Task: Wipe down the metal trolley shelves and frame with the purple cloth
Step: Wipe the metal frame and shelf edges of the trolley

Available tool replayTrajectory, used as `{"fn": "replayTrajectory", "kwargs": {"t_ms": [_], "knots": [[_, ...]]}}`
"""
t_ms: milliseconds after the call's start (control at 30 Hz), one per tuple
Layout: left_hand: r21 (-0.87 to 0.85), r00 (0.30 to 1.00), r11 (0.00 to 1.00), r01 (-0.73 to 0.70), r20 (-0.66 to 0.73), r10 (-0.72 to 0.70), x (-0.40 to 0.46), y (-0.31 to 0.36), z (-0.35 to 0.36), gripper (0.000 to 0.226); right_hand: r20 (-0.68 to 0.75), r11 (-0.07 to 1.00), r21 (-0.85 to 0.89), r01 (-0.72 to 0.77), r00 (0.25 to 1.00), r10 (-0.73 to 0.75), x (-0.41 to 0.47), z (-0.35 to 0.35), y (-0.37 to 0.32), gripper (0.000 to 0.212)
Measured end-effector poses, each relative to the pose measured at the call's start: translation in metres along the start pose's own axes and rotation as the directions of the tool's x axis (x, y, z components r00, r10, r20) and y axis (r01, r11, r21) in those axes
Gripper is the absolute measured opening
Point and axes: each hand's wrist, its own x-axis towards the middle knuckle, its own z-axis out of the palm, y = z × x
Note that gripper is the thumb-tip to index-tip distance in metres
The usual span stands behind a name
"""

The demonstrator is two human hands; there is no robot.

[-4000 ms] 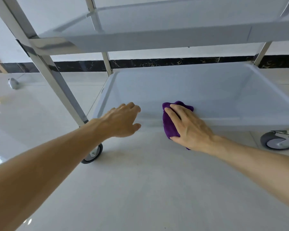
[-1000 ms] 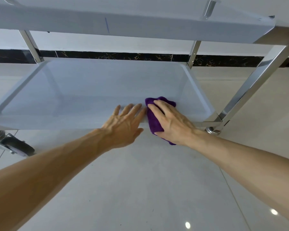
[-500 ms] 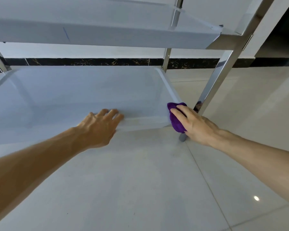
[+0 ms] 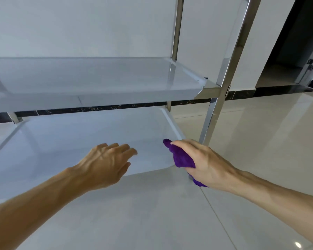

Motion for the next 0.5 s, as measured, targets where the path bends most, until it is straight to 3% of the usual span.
{"fn": "replayTrajectory", "kwargs": {"t_ms": [133, 300, 500], "knots": [[-0.107, 0.974, 0.994, 0.033, -0.221, -0.056, -0.016, -0.004, -0.062, 0.021, -0.149, 0.978, 0.167, 0.126, 0.984, -0.101, 0.025, -0.017, -0.046, 0.065], [-0.117, 0.942, 0.992, 0.038, -0.328, -0.075, -0.046, -0.029, -0.142, 0.026, -0.258, 0.91, 0.293, 0.292, 0.941, -0.218, 0.052, -0.038, -0.105, 0.063], [-0.292, 0.839, 0.945, 0.146, -0.47, -0.275, -0.058, -0.069, -0.231, 0.022, -0.401, 0.745, 0.454, 0.489, 0.859, -0.319, 0.093, -0.091, -0.179, 0.058]]}}
